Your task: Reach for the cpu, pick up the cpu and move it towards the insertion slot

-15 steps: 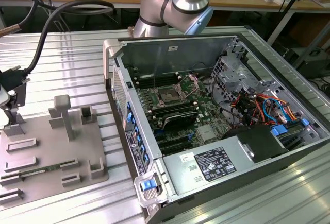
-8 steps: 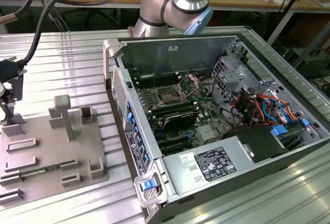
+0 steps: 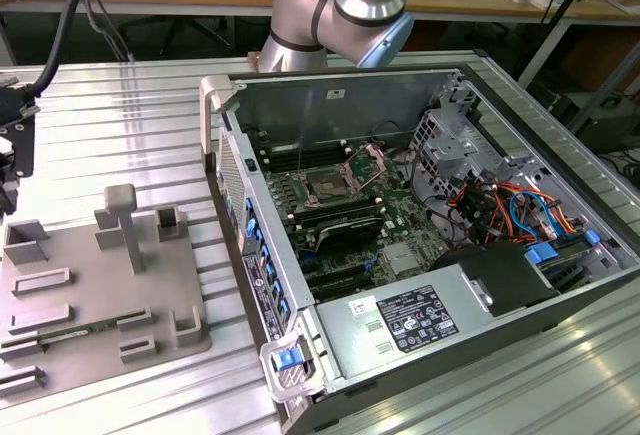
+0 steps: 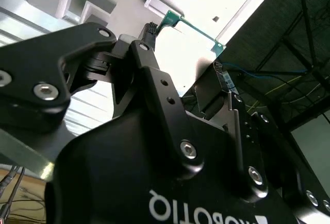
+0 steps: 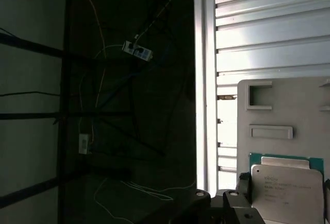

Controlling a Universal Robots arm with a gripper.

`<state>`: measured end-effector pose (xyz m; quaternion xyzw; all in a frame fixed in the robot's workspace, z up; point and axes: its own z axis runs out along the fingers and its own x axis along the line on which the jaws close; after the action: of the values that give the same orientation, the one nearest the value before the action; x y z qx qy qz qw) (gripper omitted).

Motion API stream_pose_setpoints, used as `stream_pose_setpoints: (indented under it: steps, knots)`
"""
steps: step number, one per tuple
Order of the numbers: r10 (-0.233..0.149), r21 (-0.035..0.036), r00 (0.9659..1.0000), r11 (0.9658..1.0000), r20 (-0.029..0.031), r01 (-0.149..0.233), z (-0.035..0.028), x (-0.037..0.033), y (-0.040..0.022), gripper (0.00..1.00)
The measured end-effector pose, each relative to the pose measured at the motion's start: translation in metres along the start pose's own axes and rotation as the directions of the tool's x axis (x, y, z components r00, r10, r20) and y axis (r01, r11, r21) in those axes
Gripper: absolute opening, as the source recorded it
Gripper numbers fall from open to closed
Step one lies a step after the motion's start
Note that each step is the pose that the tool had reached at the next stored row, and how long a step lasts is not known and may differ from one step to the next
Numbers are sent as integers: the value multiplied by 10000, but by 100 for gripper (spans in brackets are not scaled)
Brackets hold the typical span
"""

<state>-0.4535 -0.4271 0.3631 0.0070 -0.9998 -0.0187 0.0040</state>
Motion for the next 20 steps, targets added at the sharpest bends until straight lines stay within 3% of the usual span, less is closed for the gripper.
stream_pose_setpoints:
  steps: [9,16,20]
  knots:
    - [0,0,10000,10000,-1,0,-197,1,7,55]
    - [0,-12,10000,10000,0,0,-203,1,7,55]
    - [0,-12,10000,10000,-1,0,-204,-53,6,55]
